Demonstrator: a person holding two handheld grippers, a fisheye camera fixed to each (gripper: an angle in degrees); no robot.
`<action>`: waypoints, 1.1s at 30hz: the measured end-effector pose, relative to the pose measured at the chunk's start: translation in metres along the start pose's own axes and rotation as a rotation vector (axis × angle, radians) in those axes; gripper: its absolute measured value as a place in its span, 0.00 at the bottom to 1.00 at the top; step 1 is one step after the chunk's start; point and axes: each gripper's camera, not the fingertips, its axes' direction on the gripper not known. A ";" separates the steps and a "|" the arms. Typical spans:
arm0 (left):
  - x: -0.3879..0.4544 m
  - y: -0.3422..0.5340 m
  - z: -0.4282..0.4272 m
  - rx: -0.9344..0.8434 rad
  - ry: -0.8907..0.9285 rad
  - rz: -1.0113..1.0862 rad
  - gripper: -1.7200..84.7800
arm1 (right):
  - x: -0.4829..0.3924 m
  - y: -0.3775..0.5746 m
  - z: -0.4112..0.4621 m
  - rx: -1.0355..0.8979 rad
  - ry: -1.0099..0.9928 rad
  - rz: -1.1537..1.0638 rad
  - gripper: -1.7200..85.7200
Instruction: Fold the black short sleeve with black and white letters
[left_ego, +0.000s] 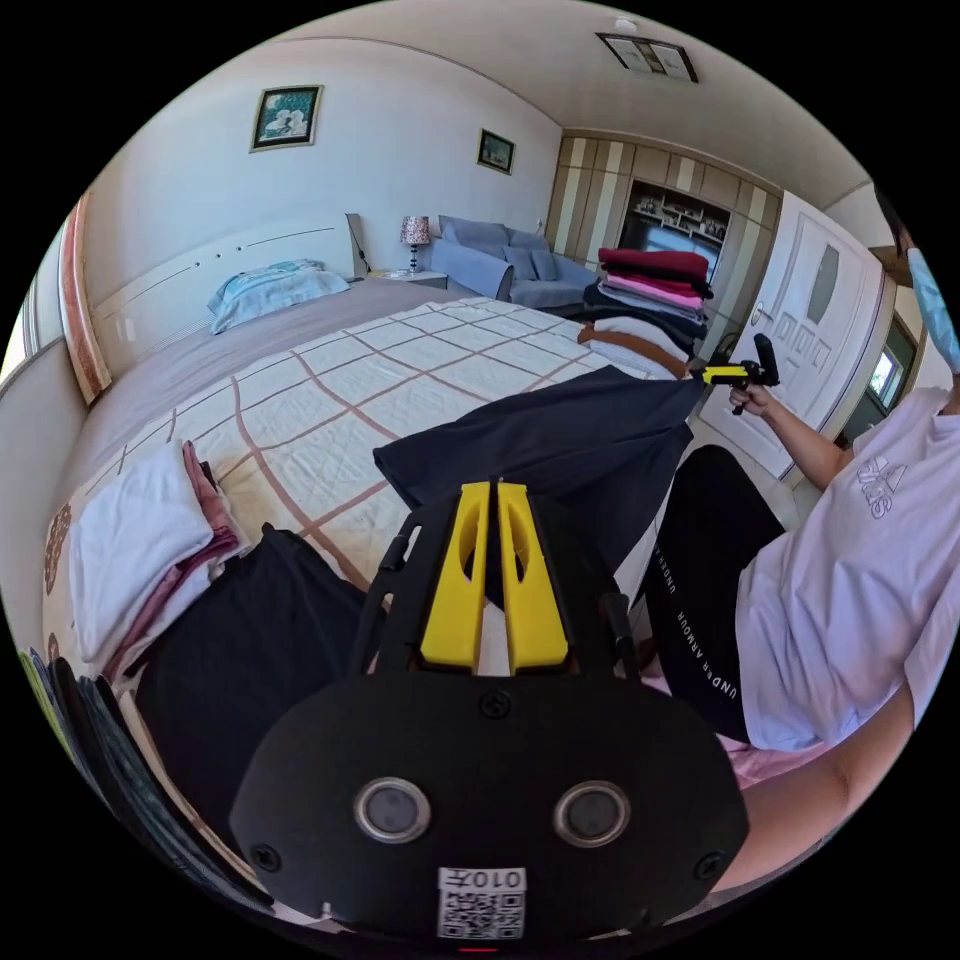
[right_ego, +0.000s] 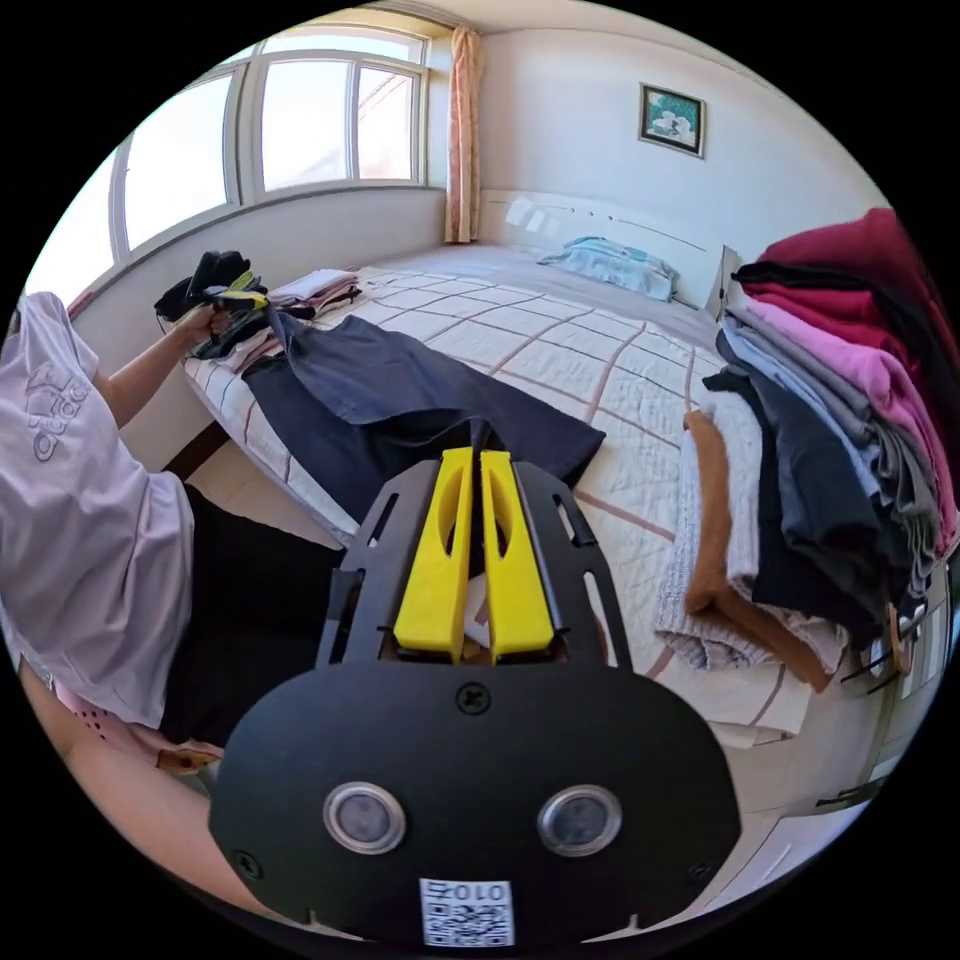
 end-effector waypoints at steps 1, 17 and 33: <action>0.004 0.006 0.006 -0.042 -0.005 0.011 0.02 | 0.000 0.004 0.004 -0.016 -0.008 0.005 0.06; 0.038 0.089 0.020 -0.061 0.052 -0.043 0.03 | 0.014 0.028 0.059 -0.253 -0.117 0.011 0.05; 0.061 0.049 0.062 -0.121 0.007 0.044 0.06 | 0.025 0.033 0.017 -0.051 -0.002 0.253 0.08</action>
